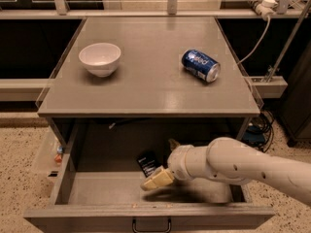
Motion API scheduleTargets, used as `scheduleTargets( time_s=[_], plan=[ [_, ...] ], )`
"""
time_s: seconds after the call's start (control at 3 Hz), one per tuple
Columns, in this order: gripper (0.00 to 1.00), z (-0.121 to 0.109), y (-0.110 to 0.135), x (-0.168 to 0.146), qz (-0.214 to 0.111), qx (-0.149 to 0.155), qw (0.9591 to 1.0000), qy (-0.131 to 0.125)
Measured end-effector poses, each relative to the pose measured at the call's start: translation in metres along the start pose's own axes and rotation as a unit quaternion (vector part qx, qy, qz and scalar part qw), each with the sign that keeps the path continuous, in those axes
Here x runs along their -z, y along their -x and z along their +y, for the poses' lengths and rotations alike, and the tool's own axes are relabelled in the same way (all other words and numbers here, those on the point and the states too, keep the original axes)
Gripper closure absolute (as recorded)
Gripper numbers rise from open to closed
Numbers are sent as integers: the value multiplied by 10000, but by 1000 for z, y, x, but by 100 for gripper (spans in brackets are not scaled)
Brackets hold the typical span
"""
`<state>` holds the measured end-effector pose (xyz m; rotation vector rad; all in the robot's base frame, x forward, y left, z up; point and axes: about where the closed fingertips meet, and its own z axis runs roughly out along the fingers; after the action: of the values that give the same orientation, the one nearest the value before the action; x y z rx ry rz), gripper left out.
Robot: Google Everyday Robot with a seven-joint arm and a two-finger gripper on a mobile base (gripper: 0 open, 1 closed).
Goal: Pick rxbar blueberry from top drawer and place on counter
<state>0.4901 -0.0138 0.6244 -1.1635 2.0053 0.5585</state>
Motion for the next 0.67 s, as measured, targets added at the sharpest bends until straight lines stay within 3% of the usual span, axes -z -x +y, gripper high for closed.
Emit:
scheduleTargets(
  time_s=[0.67],
  plan=[
    [0, 8, 3, -24, -94, 68, 9998, -187]
  ],
)
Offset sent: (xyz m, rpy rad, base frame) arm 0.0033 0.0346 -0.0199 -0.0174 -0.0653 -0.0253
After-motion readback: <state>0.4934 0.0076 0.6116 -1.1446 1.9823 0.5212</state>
